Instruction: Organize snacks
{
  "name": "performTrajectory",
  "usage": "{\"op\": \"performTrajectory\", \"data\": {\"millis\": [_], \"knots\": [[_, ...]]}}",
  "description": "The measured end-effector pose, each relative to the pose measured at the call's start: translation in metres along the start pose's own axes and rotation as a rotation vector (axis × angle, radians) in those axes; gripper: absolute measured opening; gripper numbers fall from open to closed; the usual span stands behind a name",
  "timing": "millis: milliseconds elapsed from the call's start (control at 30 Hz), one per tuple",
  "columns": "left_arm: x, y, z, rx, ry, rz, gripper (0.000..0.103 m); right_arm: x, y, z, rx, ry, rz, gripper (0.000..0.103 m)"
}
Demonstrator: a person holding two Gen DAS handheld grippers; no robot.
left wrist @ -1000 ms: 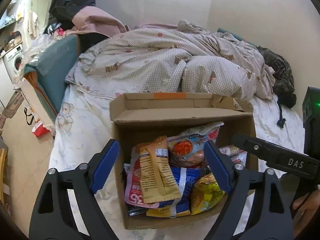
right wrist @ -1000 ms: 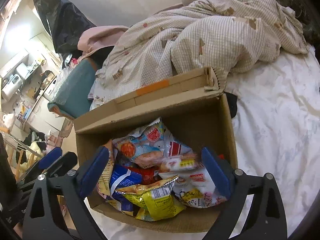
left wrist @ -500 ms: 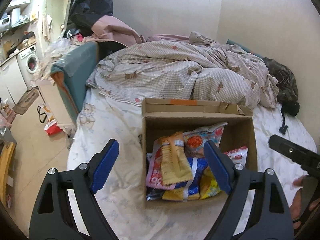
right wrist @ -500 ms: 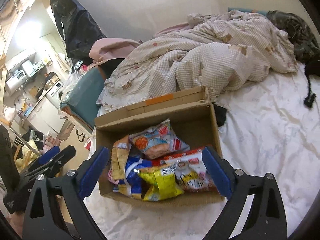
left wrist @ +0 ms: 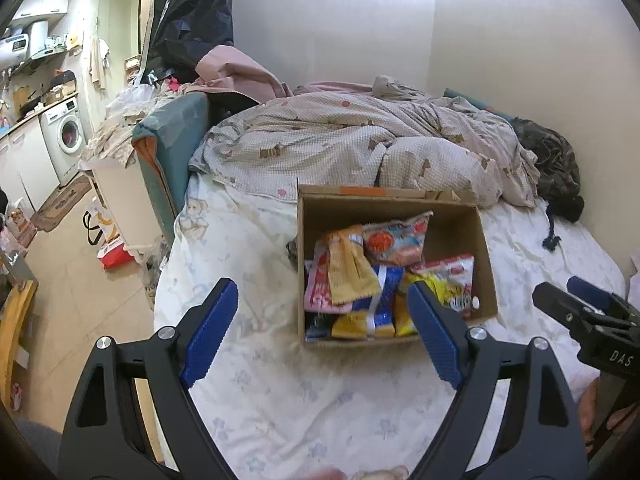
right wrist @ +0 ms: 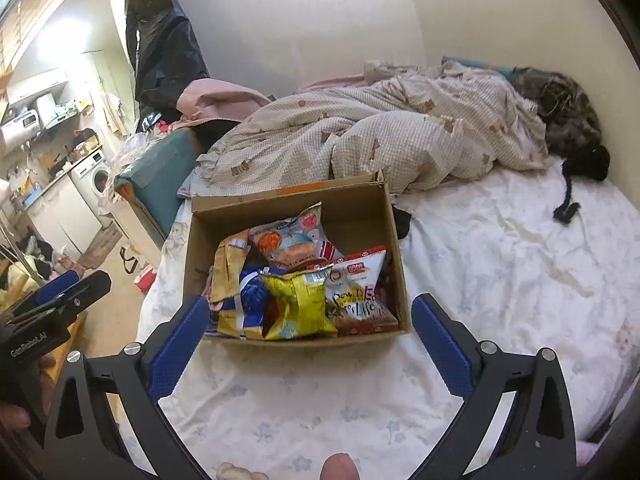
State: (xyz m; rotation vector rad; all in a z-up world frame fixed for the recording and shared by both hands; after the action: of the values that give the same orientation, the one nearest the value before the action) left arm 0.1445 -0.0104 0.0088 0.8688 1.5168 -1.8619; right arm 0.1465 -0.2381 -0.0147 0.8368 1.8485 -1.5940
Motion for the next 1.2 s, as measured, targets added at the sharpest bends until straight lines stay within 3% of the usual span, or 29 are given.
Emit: {"op": "performTrajectory", "data": {"millis": [233,300,333,500,1200], "knots": [[0.017,-0.018,0.002,-0.042,0.011,0.039,0.085,0.014,-0.022,-0.004,0.038,-0.019,0.068,0.103],[0.018,-0.018,0.001,-0.047,0.003,0.042,0.1,0.018,-0.023,-0.006,0.05,-0.024,0.079,0.103],[0.018,-0.018,-0.001,-0.055,-0.004,0.047,0.101,0.019,-0.022,-0.007,0.054,-0.027,0.081,0.103],[0.019,-0.006,-0.003,-0.057,-0.016,0.043,0.102,0.02,-0.011,-0.013,0.099,-0.051,0.111,0.103],[0.022,-0.005,0.011,-0.044,0.025,0.059,0.102,0.022,-0.009,-0.02,0.112,-0.08,0.119,0.103]]}}
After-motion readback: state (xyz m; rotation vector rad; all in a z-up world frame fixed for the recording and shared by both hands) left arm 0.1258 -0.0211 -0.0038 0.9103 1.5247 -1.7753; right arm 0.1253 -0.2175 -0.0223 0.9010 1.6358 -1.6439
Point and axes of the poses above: each gripper's, at about its wrist camera, not at the fingertips, and y roughly the way its jaws point, z to its right, x to its underside, the point moved 1 cm from there along y, roughly the way its jaws point, and after that the axes turned 8 degrees about x, right-handed, at the moved point
